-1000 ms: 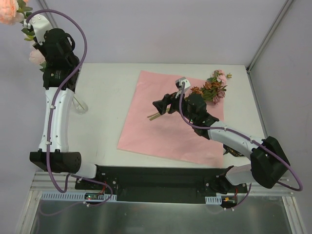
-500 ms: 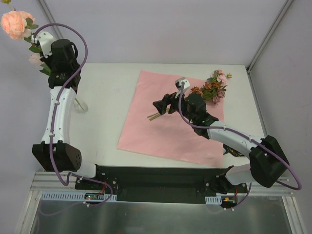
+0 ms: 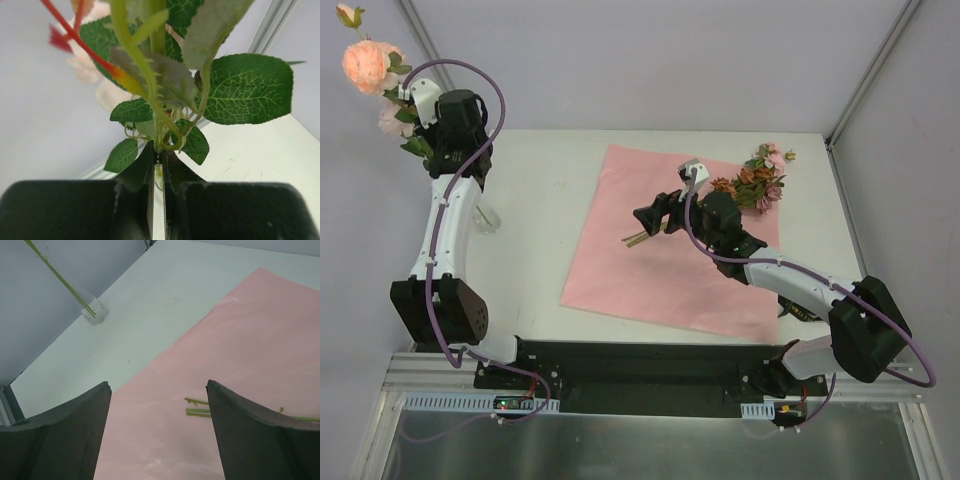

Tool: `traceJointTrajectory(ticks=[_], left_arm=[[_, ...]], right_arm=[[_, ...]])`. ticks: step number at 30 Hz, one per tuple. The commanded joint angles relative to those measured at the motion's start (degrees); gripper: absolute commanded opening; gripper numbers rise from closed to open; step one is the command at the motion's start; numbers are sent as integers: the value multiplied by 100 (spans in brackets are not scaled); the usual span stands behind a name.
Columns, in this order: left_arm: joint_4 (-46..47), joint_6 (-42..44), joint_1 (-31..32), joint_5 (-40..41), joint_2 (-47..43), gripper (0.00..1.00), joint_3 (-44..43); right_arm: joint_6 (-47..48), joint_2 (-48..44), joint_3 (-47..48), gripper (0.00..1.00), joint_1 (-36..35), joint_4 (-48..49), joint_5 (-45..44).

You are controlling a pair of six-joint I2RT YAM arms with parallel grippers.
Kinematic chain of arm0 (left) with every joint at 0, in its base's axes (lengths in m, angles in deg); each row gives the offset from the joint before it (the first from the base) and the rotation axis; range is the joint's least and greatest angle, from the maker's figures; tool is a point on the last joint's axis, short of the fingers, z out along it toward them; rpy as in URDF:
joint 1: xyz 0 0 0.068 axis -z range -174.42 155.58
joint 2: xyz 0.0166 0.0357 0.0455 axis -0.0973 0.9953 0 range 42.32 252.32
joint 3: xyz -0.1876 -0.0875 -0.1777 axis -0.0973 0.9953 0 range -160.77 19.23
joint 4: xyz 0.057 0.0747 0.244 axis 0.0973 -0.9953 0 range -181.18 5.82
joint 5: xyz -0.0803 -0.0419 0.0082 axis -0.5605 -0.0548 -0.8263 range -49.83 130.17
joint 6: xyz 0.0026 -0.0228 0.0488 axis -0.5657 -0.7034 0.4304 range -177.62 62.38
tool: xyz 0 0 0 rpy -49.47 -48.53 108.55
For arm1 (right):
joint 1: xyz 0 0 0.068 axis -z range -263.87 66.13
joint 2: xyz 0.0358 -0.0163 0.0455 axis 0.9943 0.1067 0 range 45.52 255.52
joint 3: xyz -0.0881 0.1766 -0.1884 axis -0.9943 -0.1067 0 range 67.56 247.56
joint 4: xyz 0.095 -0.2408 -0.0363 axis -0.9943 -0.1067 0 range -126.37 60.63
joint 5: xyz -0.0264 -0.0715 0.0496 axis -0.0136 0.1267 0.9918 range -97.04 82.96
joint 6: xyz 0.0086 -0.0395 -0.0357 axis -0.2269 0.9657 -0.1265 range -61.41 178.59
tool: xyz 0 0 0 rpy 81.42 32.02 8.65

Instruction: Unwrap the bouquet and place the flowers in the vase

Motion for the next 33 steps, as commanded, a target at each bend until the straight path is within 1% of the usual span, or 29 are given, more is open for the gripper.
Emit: traceJointTrajectory(ticks=[1, 2, 5, 7, 8, 9, 10, 11, 12, 13, 15, 16, 17, 18, 19, 22, 23, 25, 26, 28, 29, 30, 31, 32, 33], left_arm=[[142, -235, -71, 150, 42, 0, 169], [134, -253, -80, 150, 33, 1, 186], [142, -262, -89, 150, 33, 12, 213], [134, -227, -89, 124, 16, 25, 213], [134, -218, -89, 89, -10, 35, 213], [134, -201, -80, 19, -63, 48, 222], [142, -192, -89, -25, -107, 57, 239], [142, -201, -89, -69, -159, 63, 265], [134, -209, -89, -122, -290, 67, 326], [142, -218, -80, -227, -361, 77, 353], [125, -245, -89, -420, -633, 87, 484], [125, -271, -71, -691, -739, 95, 538], [125, -297, -80, -841, -862, 99, 608], [107, -341, -71, -974, -1115, 99, 748], [99, -446, -63, -1332, -1257, 99, 827], [20, -727, -45, -1712, -1828, 99, 1144], [-7, -815, -45, -2113, -1969, 99, 1240], [-16, -1026, -36, -2590, -2365, 99, 1548], [-7, -1096, -45, -3192, -2557, 99, 1644], [-24, -1185, -36, -3793, -2664, 98, 1830], [-16, -1246, -19, -4414, -2717, 96, 1891], [-24, -1412, -10, -4803, -2726, 92, 2005], [-7, -1509, 16, -5155, -2709, 91, 2067], [54, -1554, 78, -5480, -2570, 90, 2093], [46, -1519, 339, -6023, -2464, 89, 2094]], right_arm=[[13, 2, 302, 80, 39, 206, 66], [13, 10, 302, 80, 47, 206, 66], [13, 28, 310, 80, 56, 206, 75], [4, 37, 319, 80, 56, 206, 92], [-5, 37, 319, 80, 56, 206, 101], [-5, 46, 328, 80, 56, 206, 110], [-14, 46, 337, 80, 56, 206, 110], [-22, 63, 337, 80, 65, 215, 127], [-22, 63, 345, 80, 65, 207, 119], [-22, 72, 345, 80, 65, 206, 127], [-40, 72, 345, 80, 56, 198, 136], [-40, 72, 354, 80, 56, 198, 145], [-49, 81, 363, 80, 56, 198, 154], [-57, 98, 363, 80, 56, 198, 154], [-66, 107, 380, 80, 56, 198, 163], [-84, 142, 398, 80, 56, 198, 154], [-93, 168, 407, 80, 56, 180, 154], [-93, 195, 424, 80, 56, 163, 154], [-101, 221, 451, 80, 56, 136, 154], [-110, 256, 477, 80, 65, 110, 128], [-128, 300, 512, 80, 56, 84, 101], [-128, 327, 530, 80, 56, 66, 92], [-171, 379, 556, 80, 56, 48, 66], [-189, 397, 574, 80, 56, -4, 5], [-224, 423, 617, 80, 56, -48, -56]])
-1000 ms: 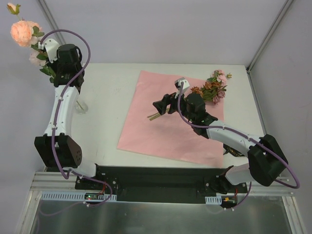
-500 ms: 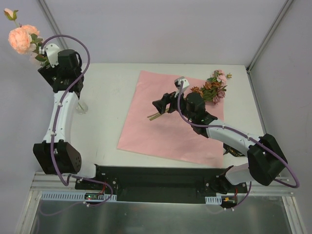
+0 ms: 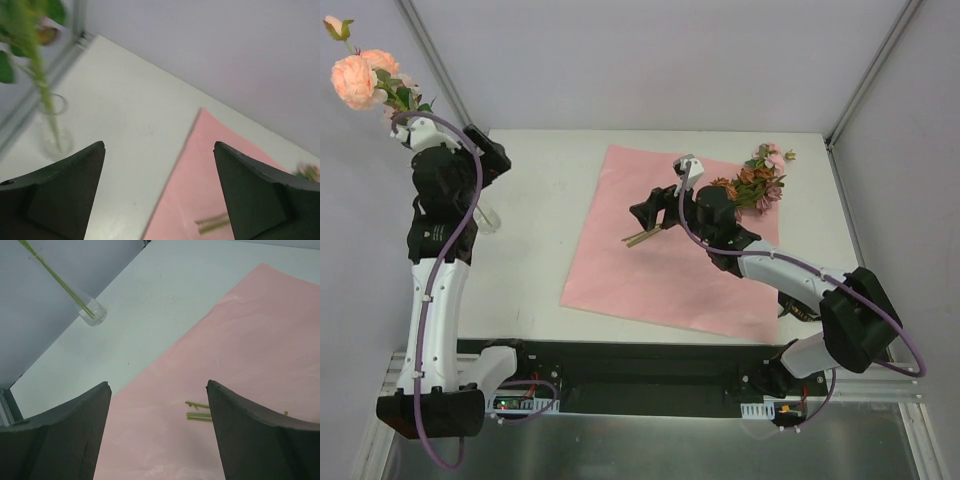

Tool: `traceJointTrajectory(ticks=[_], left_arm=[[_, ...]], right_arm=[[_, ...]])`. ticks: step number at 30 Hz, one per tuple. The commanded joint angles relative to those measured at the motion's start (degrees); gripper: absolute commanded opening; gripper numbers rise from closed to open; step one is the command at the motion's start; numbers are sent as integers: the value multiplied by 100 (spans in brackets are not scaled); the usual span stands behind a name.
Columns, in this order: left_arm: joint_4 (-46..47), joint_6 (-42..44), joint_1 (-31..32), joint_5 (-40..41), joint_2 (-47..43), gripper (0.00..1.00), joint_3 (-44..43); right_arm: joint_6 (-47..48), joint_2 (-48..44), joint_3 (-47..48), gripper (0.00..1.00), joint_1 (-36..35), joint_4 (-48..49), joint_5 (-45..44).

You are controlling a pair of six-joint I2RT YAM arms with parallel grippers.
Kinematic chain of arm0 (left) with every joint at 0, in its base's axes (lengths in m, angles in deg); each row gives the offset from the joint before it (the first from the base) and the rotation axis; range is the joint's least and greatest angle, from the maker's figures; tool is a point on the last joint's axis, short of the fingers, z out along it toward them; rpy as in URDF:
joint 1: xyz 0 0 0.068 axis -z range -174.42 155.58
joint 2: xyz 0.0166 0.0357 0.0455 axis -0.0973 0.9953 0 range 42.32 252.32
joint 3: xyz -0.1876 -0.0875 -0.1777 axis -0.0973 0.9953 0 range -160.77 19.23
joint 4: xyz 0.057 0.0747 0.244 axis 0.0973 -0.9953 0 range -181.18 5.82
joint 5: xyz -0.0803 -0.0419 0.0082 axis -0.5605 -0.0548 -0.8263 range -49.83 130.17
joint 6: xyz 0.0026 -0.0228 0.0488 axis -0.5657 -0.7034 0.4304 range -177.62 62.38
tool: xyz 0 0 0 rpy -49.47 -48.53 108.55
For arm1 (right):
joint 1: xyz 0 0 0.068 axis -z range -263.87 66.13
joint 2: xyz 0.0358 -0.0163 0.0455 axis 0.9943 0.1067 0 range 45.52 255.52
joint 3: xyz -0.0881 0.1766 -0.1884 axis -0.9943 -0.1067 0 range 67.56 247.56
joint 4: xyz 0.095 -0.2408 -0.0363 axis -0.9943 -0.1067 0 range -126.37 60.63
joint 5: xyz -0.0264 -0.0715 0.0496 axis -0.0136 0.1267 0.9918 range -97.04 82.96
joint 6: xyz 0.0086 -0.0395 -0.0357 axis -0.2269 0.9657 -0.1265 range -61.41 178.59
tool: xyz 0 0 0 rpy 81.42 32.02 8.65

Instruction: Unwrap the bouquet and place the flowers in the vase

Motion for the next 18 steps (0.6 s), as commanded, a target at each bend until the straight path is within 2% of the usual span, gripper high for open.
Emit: traceJointTrajectory(ticks=[1, 2, 3, 7, 8, 12, 16, 18], left_arm=[[59, -274, 564, -2301, 516, 88, 190], [59, -160, 792, -2398, 769, 88, 155], [68, 94, 1343, -2408, 902, 88, 85], [59, 255, 2093, -2618, 1518, 87, -135], [68, 228, 2165, -2715, 1737, 87, -214], [94, 368, 2490, -3067, 2090, 85, -250], [112, 562, 2596, -3497, 2196, 84, -57], [120, 361, 2596, -3699, 2170, 84, 110]], right_arm=[[-181, 120, 349, 80, 26, -13, -192], [-277, 137, 375, 80, 17, -179, -463], [-373, 146, 480, 80, 17, -311, -639], [-1172, 216, 587, 79, 61, -1102, -2237], [-1461, 225, 552, 79, 131, -1347, -2719], [-2874, 287, 323, 74, 412, -1744, -3277], [-3642, 593, 567, 63, 500, -2717, -3891], [-4038, 769, 761, 56, 500, -3167, -4033]])
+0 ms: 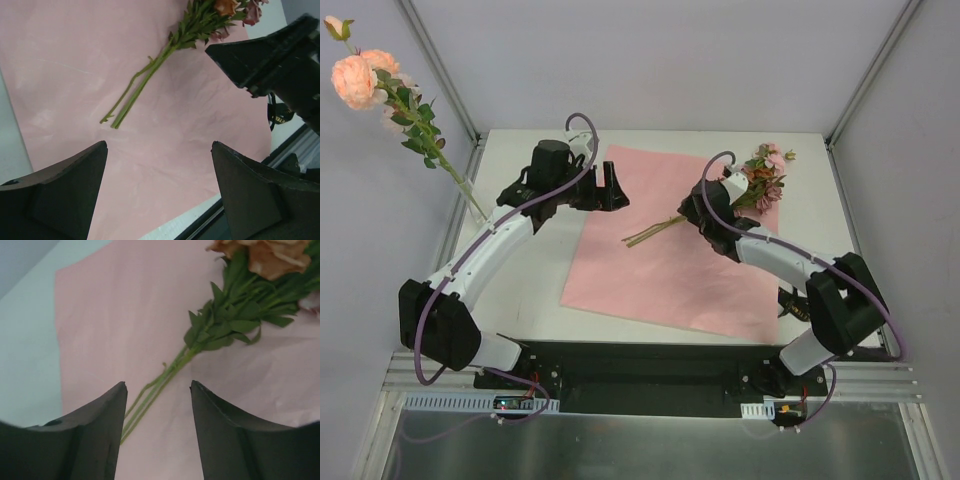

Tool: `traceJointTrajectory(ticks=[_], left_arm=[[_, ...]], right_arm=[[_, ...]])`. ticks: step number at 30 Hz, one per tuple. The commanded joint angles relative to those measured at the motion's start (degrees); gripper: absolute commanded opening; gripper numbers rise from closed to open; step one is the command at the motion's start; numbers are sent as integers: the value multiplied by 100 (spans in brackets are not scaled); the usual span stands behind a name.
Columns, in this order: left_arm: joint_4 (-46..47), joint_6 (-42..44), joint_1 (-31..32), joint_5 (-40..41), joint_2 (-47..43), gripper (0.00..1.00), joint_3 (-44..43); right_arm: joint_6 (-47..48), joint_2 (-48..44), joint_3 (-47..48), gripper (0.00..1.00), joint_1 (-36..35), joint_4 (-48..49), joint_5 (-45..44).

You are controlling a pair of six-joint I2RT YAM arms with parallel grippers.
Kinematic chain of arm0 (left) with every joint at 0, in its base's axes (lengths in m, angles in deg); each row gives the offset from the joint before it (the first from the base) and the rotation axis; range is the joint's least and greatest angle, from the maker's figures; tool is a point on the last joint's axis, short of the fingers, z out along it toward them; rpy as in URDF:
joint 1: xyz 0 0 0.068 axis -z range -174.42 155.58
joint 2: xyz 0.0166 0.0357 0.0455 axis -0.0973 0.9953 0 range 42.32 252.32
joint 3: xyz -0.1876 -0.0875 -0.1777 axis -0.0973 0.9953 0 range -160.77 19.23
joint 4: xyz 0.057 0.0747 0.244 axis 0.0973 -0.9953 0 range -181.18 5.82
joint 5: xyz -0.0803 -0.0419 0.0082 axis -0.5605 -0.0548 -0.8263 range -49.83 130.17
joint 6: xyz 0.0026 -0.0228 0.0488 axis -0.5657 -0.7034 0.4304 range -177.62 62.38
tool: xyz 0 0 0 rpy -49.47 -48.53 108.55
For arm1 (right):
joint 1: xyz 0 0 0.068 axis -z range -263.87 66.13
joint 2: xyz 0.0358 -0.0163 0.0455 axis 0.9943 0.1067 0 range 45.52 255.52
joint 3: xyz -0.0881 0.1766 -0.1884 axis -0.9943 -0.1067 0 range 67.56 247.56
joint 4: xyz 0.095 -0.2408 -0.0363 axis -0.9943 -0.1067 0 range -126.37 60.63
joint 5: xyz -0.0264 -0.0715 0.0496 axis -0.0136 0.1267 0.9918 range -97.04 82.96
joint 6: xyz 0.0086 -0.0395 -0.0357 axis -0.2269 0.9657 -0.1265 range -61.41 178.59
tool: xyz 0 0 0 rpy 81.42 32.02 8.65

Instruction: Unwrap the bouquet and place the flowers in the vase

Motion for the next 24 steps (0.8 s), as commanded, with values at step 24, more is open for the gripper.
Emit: traceJointTrajectory(ticks=[24], left_arm=[[318, -302, 158, -1159, -214, 85, 181]], right_arm=[[-1688, 2090, 1650, 38, -237, -1110, -432]])
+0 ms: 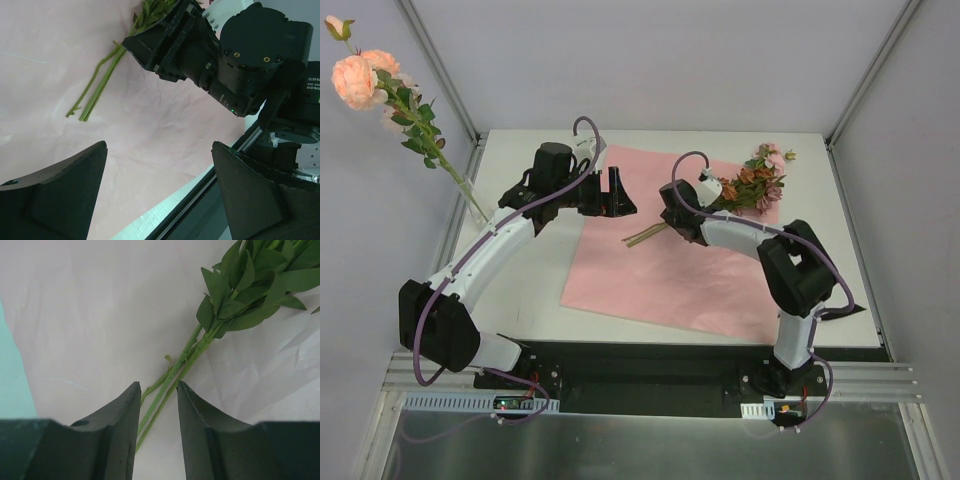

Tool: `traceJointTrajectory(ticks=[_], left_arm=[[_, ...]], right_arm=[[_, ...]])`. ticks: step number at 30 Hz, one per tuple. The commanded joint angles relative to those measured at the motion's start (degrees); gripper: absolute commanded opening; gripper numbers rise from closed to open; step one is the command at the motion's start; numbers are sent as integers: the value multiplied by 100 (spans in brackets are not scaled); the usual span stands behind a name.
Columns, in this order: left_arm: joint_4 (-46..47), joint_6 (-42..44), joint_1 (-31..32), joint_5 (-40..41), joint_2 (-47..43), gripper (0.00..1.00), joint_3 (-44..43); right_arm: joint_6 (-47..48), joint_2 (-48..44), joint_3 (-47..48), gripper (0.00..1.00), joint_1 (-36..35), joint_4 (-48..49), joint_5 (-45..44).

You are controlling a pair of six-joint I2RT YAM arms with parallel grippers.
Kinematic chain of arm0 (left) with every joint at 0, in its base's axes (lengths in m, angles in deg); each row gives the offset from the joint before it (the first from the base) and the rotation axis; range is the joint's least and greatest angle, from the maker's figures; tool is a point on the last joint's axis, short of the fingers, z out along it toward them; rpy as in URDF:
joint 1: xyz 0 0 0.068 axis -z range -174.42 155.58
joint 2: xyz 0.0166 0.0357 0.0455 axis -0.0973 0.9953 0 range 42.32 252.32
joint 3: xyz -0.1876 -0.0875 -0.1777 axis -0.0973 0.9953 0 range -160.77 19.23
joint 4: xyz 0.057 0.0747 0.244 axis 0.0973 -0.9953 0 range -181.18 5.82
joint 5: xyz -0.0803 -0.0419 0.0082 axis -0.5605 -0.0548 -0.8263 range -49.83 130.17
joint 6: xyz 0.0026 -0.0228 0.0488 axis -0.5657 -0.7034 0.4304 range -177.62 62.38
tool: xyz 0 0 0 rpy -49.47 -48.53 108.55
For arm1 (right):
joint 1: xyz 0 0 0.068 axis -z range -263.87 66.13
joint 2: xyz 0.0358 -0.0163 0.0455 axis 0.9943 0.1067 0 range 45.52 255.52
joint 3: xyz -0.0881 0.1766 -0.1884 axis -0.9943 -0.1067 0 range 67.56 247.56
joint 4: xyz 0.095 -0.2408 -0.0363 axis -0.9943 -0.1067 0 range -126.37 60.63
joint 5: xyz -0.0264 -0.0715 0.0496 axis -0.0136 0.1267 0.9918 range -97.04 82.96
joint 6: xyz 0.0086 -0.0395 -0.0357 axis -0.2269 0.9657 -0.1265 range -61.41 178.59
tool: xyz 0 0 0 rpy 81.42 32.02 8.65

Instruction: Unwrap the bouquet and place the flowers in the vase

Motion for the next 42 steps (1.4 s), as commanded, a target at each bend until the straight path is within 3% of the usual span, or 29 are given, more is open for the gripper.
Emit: traceJointTrajectory(ticks=[1, 17, 27, 42], left_arm=[[233, -109, 35, -219, -137, 85, 72], [268, -188, -35, -280, 21, 85, 81], [268, -197, -35, -307, 74, 85, 81], [276, -206, -44, -298, 100, 85, 90]], right_arm=[[-241, 146, 249, 38, 82, 103, 44], [-443, 515, 319, 31, 328, 330, 379], [-540, 612, 345, 22, 398, 358, 476], [-794, 849, 407, 23, 539, 358, 660]])
